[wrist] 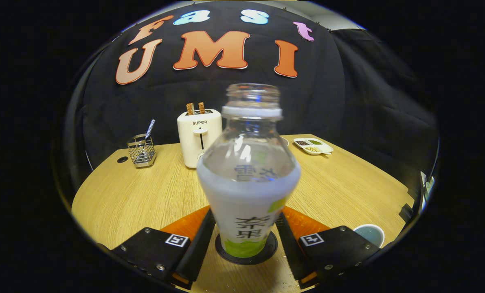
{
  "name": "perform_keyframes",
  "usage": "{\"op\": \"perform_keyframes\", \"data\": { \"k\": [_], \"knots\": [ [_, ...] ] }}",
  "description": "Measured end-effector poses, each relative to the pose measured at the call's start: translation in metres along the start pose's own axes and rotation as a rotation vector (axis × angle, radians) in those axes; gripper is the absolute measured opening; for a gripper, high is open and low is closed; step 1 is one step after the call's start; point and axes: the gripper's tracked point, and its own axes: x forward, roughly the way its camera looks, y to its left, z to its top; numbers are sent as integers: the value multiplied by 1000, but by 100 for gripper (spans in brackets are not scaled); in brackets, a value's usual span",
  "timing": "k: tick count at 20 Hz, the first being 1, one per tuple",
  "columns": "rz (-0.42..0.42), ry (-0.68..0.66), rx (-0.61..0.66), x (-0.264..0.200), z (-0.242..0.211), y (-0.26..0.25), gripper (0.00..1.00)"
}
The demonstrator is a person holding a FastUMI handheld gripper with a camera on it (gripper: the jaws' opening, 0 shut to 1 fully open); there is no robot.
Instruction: Take the bottle from table, then pour the juice into the cup, finally place the bottle on the coaster
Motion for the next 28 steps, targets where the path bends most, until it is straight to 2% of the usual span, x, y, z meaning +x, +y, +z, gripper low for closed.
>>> {"op": "perform_keyframes", "data": {
  "k": [2, 6, 11, 16, 21, 28],
  "knots": [
    [2, -15, 26, -9, 0, -2, 98],
    [64, -85, 68, -34, 17, 7, 98],
    [108, -197, 60, -84, 64, 8, 98],
    [165, -334, 40, -158, 123, 7, 97],
    [285, -431, 96, -232, 173, 17, 97],
    [305, -517, 127, -316, 204, 14, 97]
  ]
}}
